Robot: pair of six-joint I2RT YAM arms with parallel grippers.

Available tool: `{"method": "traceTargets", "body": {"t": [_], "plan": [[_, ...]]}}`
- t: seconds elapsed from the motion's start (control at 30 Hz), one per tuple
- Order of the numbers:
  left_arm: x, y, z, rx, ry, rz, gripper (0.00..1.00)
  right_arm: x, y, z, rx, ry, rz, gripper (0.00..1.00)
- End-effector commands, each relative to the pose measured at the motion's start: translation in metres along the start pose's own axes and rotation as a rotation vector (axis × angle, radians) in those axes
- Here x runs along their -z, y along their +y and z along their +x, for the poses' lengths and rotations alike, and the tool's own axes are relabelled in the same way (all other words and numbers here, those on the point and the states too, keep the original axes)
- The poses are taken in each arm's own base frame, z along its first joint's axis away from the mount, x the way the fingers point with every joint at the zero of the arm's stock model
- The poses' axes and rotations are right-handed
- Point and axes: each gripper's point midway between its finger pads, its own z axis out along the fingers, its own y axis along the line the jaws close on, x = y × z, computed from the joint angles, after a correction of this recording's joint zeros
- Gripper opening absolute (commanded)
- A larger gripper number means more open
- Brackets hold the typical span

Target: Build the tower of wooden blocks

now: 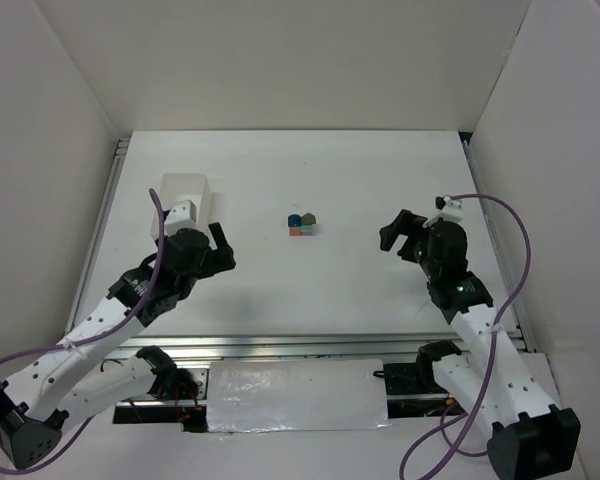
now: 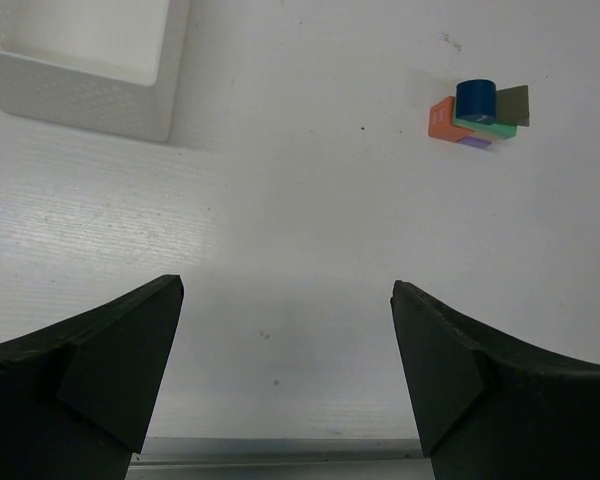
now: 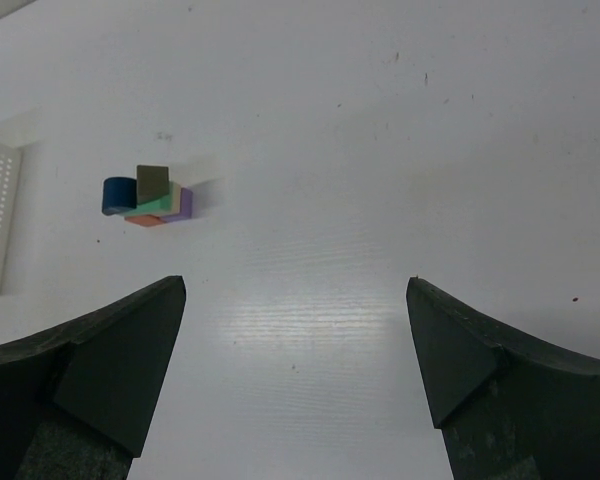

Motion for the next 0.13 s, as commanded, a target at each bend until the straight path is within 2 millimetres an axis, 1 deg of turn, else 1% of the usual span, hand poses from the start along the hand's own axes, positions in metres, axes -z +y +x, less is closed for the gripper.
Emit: {"method": "traceTargets", "body": {"t": [0.0,0.1], "plan": [[0.0059,-0.0123,-0.0133,0.046,-0.051,0.059,0.99,0.0047,0.0014,-0.0067,0.000,-0.028,0.000,1.00],[0.0071,-0.0148,-0.0123,0.030,-0.050,0.081,0.99,0.0078,0.0020,-0.0082,0.012,-0.032,-0.005,1.00]]}}
